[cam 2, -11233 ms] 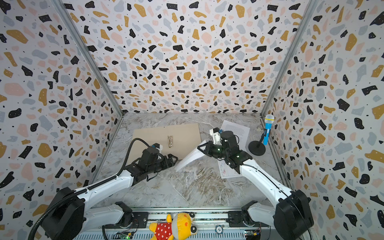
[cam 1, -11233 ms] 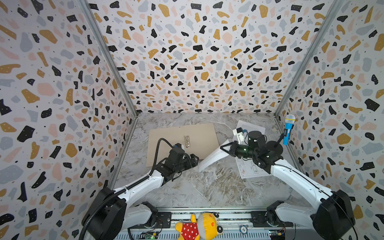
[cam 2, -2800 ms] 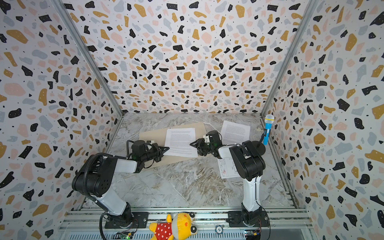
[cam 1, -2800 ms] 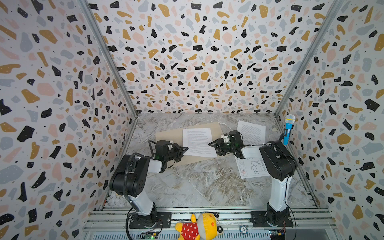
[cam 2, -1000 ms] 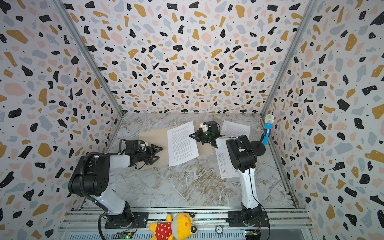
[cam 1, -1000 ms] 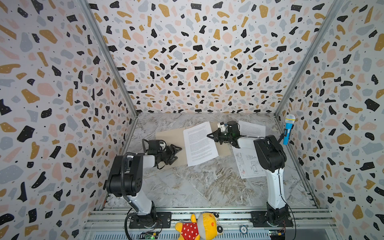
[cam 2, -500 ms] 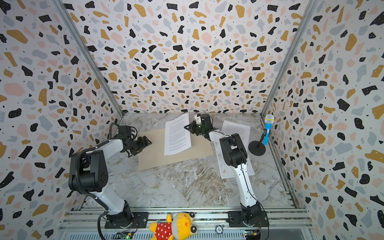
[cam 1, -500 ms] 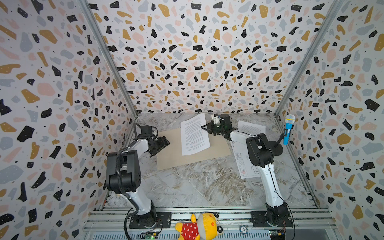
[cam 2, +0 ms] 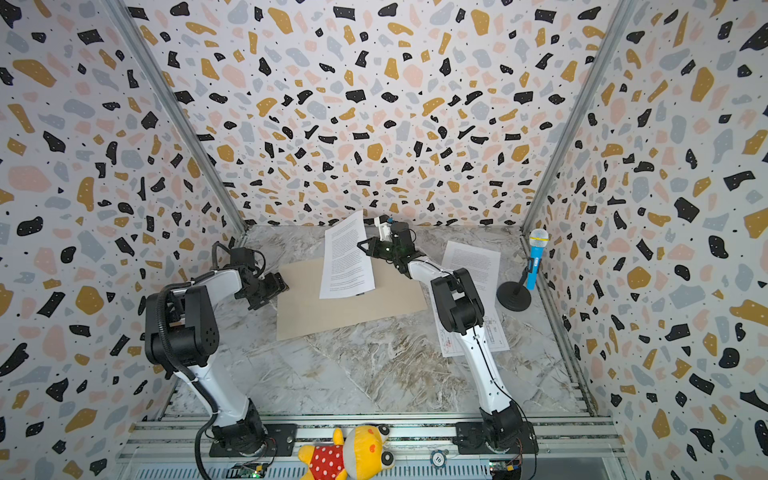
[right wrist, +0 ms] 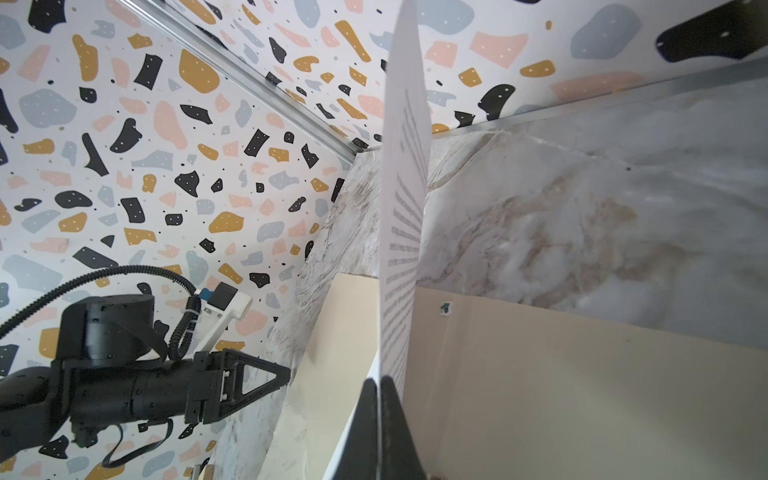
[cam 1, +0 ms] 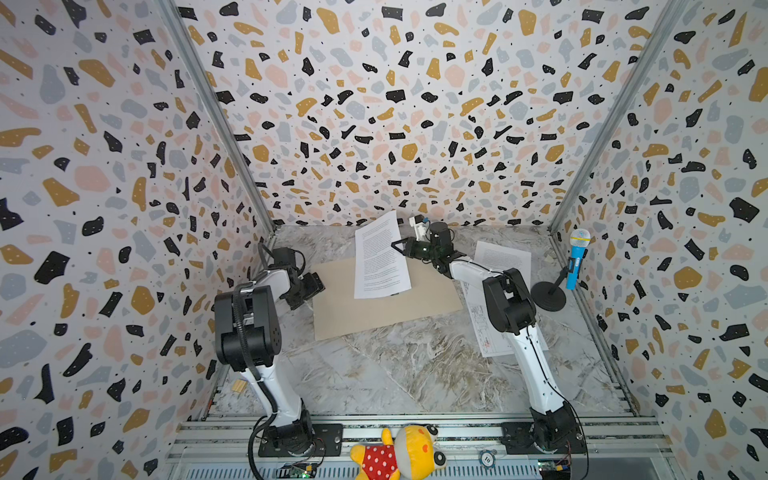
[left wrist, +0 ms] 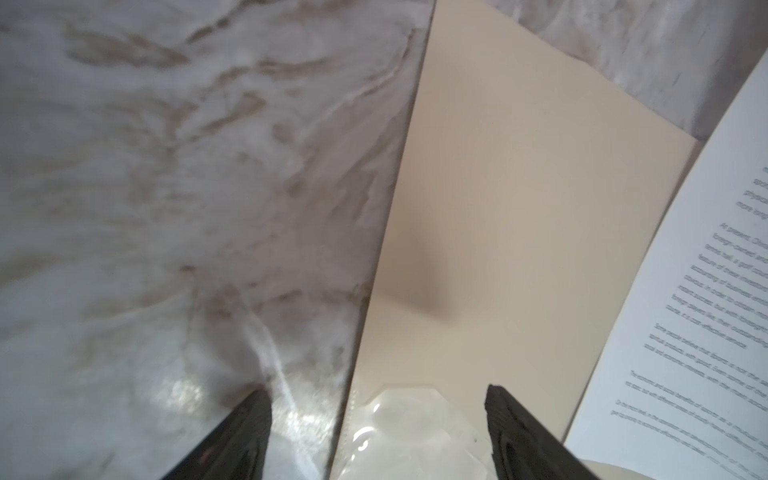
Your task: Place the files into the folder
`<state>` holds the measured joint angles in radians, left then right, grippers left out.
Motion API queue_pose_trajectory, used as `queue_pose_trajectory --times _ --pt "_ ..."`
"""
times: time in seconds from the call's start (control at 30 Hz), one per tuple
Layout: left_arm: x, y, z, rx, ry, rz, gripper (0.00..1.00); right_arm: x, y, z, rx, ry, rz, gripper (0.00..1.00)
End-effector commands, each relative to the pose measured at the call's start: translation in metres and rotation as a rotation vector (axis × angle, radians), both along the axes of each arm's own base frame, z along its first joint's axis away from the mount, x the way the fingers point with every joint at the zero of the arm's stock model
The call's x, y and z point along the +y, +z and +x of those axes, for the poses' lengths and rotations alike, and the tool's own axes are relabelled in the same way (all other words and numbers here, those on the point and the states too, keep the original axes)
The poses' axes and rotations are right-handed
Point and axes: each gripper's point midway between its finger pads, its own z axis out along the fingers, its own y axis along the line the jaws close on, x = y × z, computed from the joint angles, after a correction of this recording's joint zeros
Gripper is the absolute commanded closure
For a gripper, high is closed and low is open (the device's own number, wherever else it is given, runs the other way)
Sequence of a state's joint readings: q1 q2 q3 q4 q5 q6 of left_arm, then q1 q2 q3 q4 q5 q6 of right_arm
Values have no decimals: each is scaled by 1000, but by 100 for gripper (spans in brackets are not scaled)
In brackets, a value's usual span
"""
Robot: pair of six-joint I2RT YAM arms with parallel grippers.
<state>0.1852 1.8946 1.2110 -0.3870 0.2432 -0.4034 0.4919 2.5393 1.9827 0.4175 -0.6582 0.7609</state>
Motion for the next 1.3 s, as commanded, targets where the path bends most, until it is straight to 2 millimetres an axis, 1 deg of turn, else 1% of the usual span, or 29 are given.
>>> queue_pose_trajectory --times 0.0,0.17,0.33,0.4,0.53,0.6,0.77,0.87,1.1,1.17,1.27 --pt "-12 -4 5 -4 -42 -75 19 16 26 6 -145 19 14 100" --pt "-27 -7 6 -19 -73 -165 20 22 29 10 -184 16 39 100" --pt "-36 -10 8 -37 -71 -226 20 32 30 6 -237 62 39 100" --pt "-38 -10 9 -42 -65 -243 20 32 31 6 -247 63 37 100" --pt "-39 -7 13 -65 -53 -261 20 30 40 11 -289 29 32 100" --pt "-41 -6 15 -80 -46 -277 21 31 49 12 -320 14 35 100" --pt "-45 -1 20 -104 -31 -315 21 39 67 6 -399 27 66 100" --pt "-46 1 21 -110 -32 -320 21 43 67 3 -420 44 70 100" --pt "-49 -4 15 -103 -17 -350 21 52 74 -8 -487 86 102 100" --pt "-51 -2 15 -114 -11 -363 21 56 75 -14 -503 110 111 100" --pt "-51 1 17 -125 -8 -369 21 59 73 -17 -509 125 111 99"
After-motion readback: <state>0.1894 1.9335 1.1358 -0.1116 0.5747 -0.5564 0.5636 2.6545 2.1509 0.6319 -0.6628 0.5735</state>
